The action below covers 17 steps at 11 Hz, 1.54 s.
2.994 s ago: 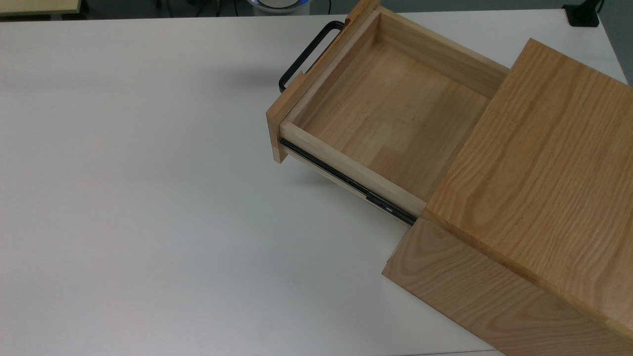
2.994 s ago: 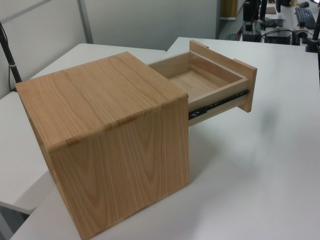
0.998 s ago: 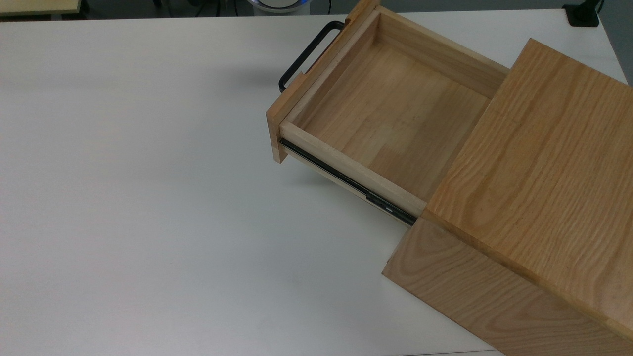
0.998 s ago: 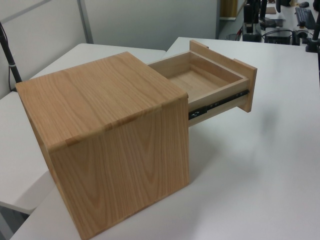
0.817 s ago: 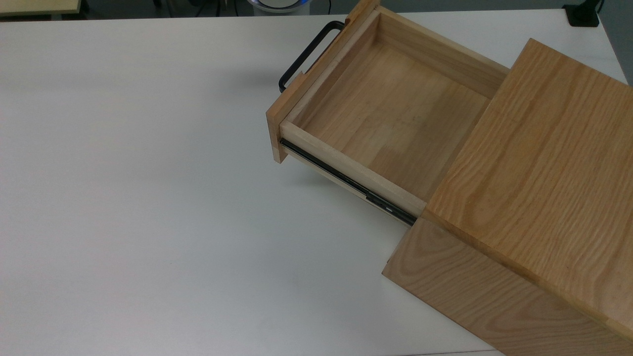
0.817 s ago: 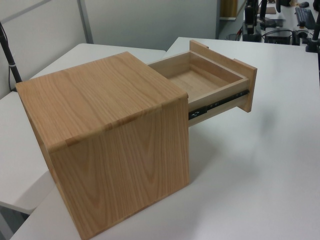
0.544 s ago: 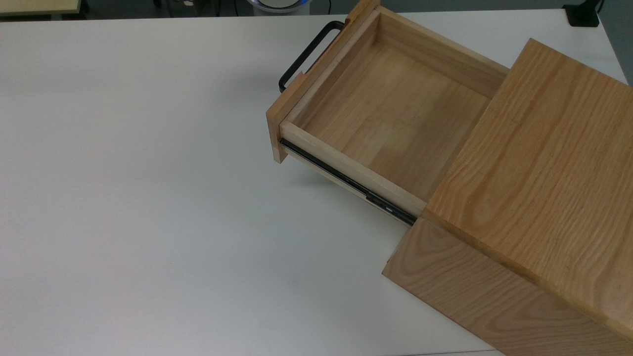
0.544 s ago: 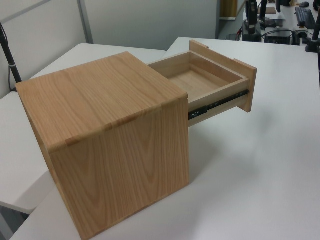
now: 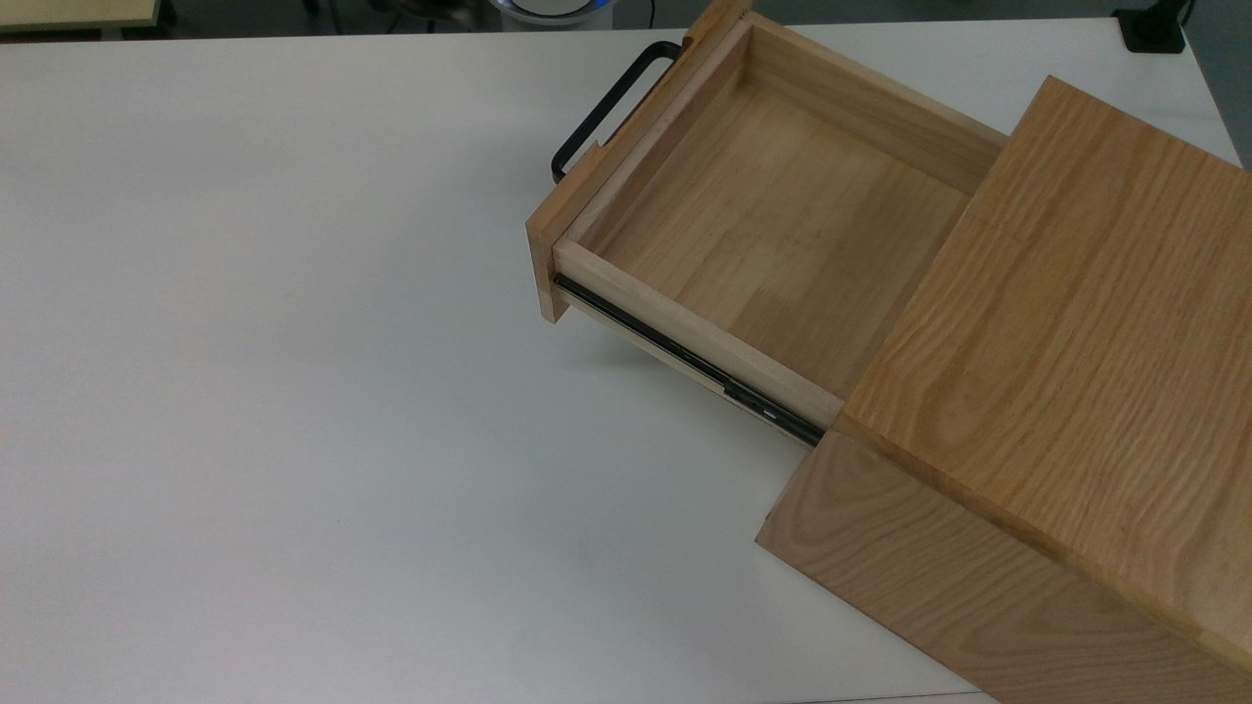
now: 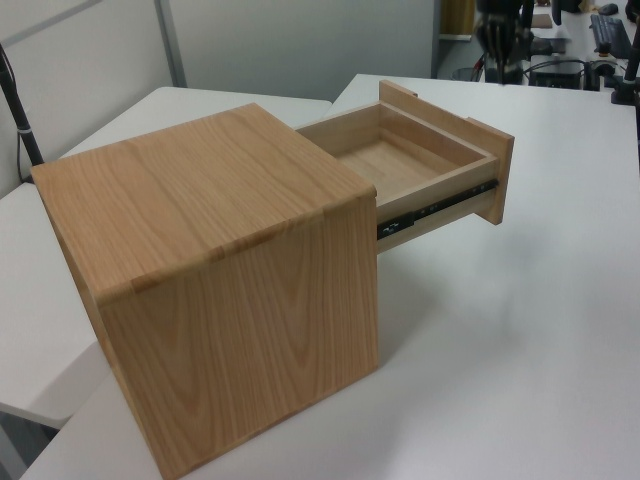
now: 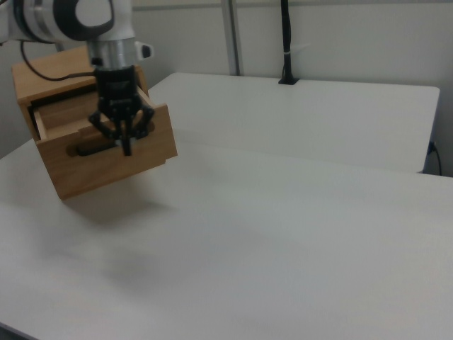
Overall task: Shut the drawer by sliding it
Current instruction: 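Lower the gripper onto the drawer front beside the black handle, then push the drawer front with the gripper into the wooden cabinet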
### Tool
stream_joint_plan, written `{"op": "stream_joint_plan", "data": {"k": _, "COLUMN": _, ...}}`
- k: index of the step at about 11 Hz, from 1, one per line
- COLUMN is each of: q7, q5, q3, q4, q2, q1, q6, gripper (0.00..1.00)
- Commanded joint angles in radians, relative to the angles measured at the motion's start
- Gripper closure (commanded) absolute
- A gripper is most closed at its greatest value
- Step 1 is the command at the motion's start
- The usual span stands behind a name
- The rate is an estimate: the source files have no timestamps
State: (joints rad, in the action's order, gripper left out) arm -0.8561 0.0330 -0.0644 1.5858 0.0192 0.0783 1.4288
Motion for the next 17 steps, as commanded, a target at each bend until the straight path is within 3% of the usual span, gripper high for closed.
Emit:
{"op": "stream_joint_plan", "data": {"k": 1, "q7": -0.009, "q5": 0.016, "q3": -0.025, "q4": 0.054, "q2": 0.002, "q1": 0.122, "q6": 0.040, "gripper": 0.98}}
{"op": "stream_joint_plan", "data": {"k": 6, "q7": 0.144, "q5": 0.013, "q3": -0.025, "q4": 0.048, "q2": 0.070, "q1": 0.218, "q6": 0.183, "gripper": 1.00}}
{"op": "stream_joint_plan", "data": {"k": 8, "q7": 0.224, "q5": 0.001, "q3": -0.025, "q4": -0.001, "q2": 0.108, "q1": 0.238, "q6": 0.231, "gripper": 1.00}}
{"op": "stream_joint_plan", "data": {"k": 11, "q7": 0.250, "q5": 0.005, "q3": -0.026, "q4": -0.029, "q2": 0.171, "q1": 0.268, "q6": 0.335, "gripper": 1.00}}
{"op": "stream_joint_plan", "data": {"k": 14, "q7": 0.290, "q5": -0.001, "q3": -0.026, "q4": -0.121, "q2": 0.275, "q1": 0.307, "q6": 0.412, "gripper": 1.00}}
{"op": "stream_joint_plan", "data": {"k": 17, "q7": 0.345, "q5": -0.025, "q3": -0.026, "q4": -0.122, "q2": 0.320, "q1": 0.351, "q6": 0.569, "gripper": 1.00}}
